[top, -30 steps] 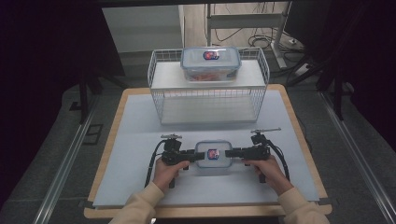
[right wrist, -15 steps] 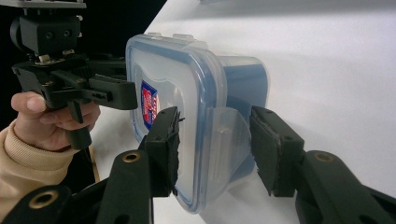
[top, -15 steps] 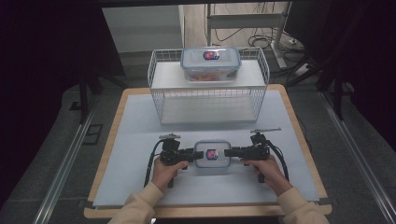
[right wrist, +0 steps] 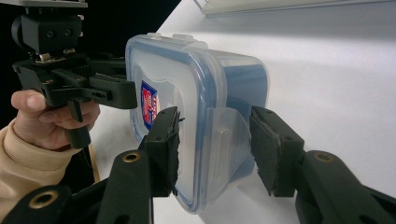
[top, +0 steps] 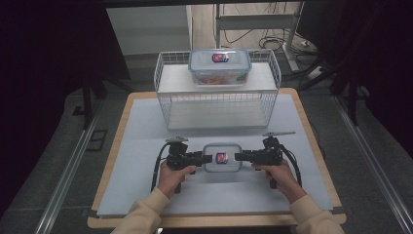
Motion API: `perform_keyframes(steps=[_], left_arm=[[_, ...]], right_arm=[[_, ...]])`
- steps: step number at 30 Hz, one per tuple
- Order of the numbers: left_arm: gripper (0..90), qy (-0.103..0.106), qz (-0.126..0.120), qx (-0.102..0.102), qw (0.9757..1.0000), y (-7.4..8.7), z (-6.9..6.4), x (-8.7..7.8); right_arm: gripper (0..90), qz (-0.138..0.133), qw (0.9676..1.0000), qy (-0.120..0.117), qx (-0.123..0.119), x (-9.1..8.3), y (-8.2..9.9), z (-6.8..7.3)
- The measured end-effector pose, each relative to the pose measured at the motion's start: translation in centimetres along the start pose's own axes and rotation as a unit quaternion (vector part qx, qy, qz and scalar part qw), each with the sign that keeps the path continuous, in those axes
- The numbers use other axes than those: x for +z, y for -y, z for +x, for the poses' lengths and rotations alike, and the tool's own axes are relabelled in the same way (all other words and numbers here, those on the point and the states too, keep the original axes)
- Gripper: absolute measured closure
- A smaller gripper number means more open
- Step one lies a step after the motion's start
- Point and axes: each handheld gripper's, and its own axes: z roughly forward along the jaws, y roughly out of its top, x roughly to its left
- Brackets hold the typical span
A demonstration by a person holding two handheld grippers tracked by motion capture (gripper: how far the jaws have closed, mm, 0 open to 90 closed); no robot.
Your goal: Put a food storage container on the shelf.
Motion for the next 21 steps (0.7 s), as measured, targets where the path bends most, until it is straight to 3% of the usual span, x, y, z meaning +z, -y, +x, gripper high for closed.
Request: perform_keyframes(steps=[9,21], left_arm=[[49.6,-0.002,-0.015,0.013,0.9998,-1.8,-0.6,-1.0],[49.6,-0.004,-0.039,0.046,0.9982,-6.0,-2.4,-3.1]], right_arm=[[53.6,-0.014,0.9998,-0.001,-0.015,-0.5,-1.6,0.8],[53.7,-0.042,0.9981,0.001,-0.046,-2.4,-5.5,3.1]])
